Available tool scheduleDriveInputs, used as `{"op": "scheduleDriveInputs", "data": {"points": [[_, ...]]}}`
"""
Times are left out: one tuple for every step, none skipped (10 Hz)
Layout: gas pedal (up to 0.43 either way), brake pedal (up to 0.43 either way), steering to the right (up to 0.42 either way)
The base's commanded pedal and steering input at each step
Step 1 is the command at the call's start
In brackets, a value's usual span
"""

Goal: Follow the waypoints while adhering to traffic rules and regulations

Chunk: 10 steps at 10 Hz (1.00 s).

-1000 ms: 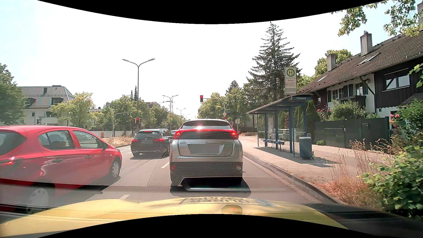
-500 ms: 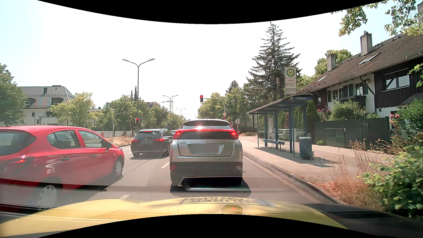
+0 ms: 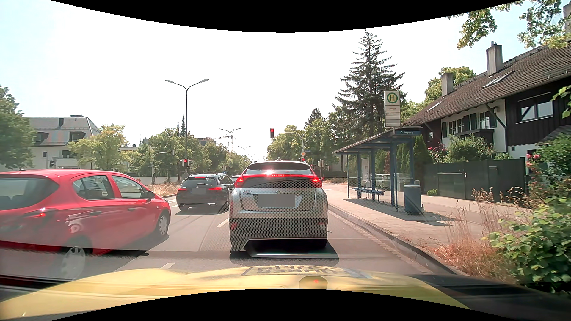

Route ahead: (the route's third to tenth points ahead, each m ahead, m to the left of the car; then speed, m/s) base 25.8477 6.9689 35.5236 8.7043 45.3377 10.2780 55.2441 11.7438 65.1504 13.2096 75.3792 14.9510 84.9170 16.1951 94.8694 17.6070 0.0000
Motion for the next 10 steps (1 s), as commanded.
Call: {"op": "scheduleDriveInputs", "data": {"points": [[0.000, 0.201, -0.014], [0.000, 0.201, -0.015], [0.000, 0.201, -0.015], [0.000, 0.201, -0.015], [0.000, 0.201, -0.014], [0.000, 0.201, -0.015], [0.000, 0.201, -0.015], [0.000, 0.195, -0.015], [0.000, 0.201, -0.015], [0.000, 0.201, -0.015]]}}
